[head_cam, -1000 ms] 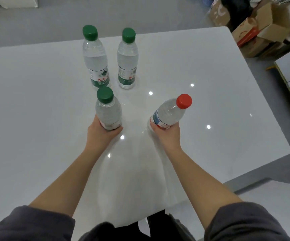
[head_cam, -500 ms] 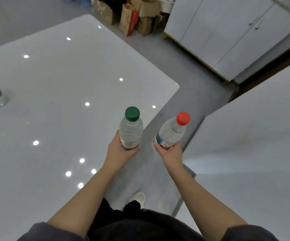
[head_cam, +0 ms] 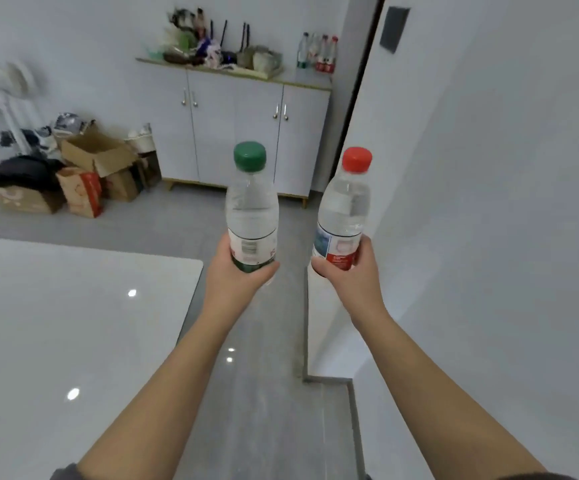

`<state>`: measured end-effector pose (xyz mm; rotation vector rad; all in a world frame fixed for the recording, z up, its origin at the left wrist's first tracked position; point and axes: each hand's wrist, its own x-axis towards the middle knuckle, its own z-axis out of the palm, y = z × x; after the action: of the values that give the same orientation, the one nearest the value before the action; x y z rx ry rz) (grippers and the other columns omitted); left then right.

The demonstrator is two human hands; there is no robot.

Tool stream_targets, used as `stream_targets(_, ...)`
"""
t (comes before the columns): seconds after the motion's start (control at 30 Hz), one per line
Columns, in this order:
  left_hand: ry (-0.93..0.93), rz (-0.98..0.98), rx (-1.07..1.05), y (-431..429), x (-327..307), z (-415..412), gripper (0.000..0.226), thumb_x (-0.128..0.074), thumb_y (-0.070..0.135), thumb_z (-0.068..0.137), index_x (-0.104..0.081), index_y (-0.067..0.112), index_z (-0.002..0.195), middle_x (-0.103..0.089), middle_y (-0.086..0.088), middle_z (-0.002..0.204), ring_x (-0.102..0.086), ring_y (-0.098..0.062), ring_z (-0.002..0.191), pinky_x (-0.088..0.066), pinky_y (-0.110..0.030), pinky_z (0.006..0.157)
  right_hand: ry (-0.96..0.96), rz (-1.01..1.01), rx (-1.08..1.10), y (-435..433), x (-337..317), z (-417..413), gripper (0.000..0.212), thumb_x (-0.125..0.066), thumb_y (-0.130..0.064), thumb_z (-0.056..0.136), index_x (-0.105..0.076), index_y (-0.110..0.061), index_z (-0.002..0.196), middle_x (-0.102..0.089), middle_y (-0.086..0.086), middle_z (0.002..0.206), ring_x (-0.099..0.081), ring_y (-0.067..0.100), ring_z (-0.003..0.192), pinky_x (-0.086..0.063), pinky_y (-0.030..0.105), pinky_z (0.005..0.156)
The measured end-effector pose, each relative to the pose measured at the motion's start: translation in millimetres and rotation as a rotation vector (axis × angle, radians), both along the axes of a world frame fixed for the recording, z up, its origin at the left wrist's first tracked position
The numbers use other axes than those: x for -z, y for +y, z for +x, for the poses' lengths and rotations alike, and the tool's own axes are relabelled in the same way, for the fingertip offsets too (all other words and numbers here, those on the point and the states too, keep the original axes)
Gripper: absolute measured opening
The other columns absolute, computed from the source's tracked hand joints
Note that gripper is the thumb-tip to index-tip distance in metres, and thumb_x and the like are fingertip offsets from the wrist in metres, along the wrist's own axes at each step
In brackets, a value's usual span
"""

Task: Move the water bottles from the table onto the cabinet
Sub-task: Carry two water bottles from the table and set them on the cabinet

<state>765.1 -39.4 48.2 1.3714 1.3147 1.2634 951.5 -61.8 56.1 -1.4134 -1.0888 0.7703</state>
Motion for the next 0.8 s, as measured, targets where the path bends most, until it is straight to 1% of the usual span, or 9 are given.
stream_targets(0.07, -0.007, 0.069, 0.036, 17.8, -30.7, 2.3, 0.051, -0.084, 0.015, 0.069, -0.056, 0.025, 0.11, -0.065, 0.02, 0.097, -0.062, 0.01, 0.085, -0.048, -0.011, 0.069, 0.04, 0.06, 0.009, 6.9, -32.4, 2.3, 0.058, -0.082, -0.013, 0.075, -0.052, -0.021, 0.124, -0.068, -0.007, 0.11, -0.068, 0.008, 0.096, -0.055, 0.025, 0.077)
stream_targets(0.13, -0.032, 0.131, 0.059, 31.1, -56.3, 3.8, 0.05, -0.085, 0.015, 0.068, -0.057, 0.024, 0.108, -0.067, 0.015, 0.099, -0.064, 0.0, 0.091, -0.049, -0.021, 0.076, 0.063, 0.12, 0.007, 9.7, -59.5, 3.3, 0.055, -0.081, -0.015, 0.077, -0.053, -0.024, 0.124, -0.069, -0.01, 0.108, -0.069, 0.005, 0.093, -0.054, 0.022, 0.073)
stream_targets(0.27, -0.083, 0.19, 0.124, 44.6, -100.1, 3.6, 0.053, -0.085, 0.016, 0.068, -0.06, 0.022, 0.113, -0.07, 0.009, 0.103, -0.065, -0.007, 0.096, -0.051, -0.026, 0.081, 0.111, 0.241, 0.03, 11.7, -102.9, 0.2, 0.055, -0.081, -0.013, 0.077, -0.053, -0.025, 0.124, -0.068, -0.011, 0.107, -0.069, 0.0, 0.09, -0.056, 0.02, 0.073)
stream_targets(0.3, -0.097, 0.205, 0.139, 46.2, -110.2, 3.1, 0.053, -0.085, 0.015, 0.068, -0.059, 0.023, 0.113, -0.07, 0.009, 0.103, -0.066, -0.008, 0.096, -0.051, -0.027, 0.081, 0.128, 0.265, 0.03, 13.2, -111.8, -1.1, 0.056, -0.081, -0.013, 0.077, -0.053, -0.024, 0.124, -0.069, -0.011, 0.108, -0.069, 0.0, 0.09, -0.057, 0.023, 0.076)
stream_targets(0.4, -0.139, 0.244, 0.191, 50.3, -135.4, 1.4, 0.051, -0.084, 0.011, 0.069, -0.058, 0.024, 0.111, -0.07, 0.01, 0.101, -0.066, -0.008, 0.095, -0.052, -0.025, 0.078, 0.177, 0.308, 0.028, 19.2, -134.4, -3.9, 0.059, -0.082, -0.015, 0.076, -0.054, -0.025, 0.126, -0.069, -0.008, 0.111, -0.069, 0.01, 0.098, -0.057, 0.044, 0.089)
stream_targets(0.5, -0.159, 0.26, 0.226, 52.1, -153.8, 0.6, 0.052, -0.085, 0.013, 0.068, -0.06, 0.025, 0.112, -0.072, 0.007, 0.103, -0.068, -0.014, 0.098, -0.056, -0.037, 0.084, 0.172, 0.344, 0.027, 23.0, -152.5, -6.4, 0.059, -0.082, -0.015, 0.076, -0.053, -0.025, 0.126, -0.069, -0.007, 0.111, -0.068, 0.013, 0.101, -0.055, 0.05, 0.091)
stream_targets(0.57, -0.172, 0.266, 0.234, 52.3, -163.1, 1.3, 0.052, -0.085, 0.013, 0.068, -0.059, 0.026, 0.112, -0.071, 0.007, 0.104, -0.067, -0.016, 0.099, -0.056, -0.041, 0.085, 0.158, 0.367, 0.022, 24.2, -160.7, -8.0, 0.059, -0.082, -0.013, 0.076, -0.053, -0.025, 0.126, -0.069, -0.007, 0.111, -0.068, 0.012, 0.1, -0.056, 0.05, 0.091)
stream_targets(0.63, -0.192, 0.289, 0.231, 52.3, -170.2, 2.2, 0.051, -0.085, 0.011, 0.068, -0.059, 0.029, 0.109, -0.071, 0.007, 0.103, -0.067, -0.015, 0.098, -0.056, -0.041, 0.084, 0.138, 0.377, 0.021, 25.1, -165.9, -10.3, 0.06, -0.082, -0.014, 0.076, -0.052, -0.025, 0.127, -0.068, -0.008, 0.112, -0.067, 0.01, 0.1, -0.056, 0.046, 0.091)
stream_targets(0.8, -0.228, 0.335, 0.235, 53.1, -176.8, 2.9, 0.048, -0.084, 0.009, 0.069, -0.057, 0.036, 0.098, -0.07, 0.011, 0.099, -0.066, -0.01, 0.095, -0.054, -0.031, 0.078, 0.112, 0.392, 0.012, 31.4, -171.3, -14.5, 0.06, -0.082, -0.015, 0.076, -0.05, -0.029, 0.126, -0.066, -0.012, 0.111, -0.065, 0.005, 0.098, -0.056, 0.034, 0.087)
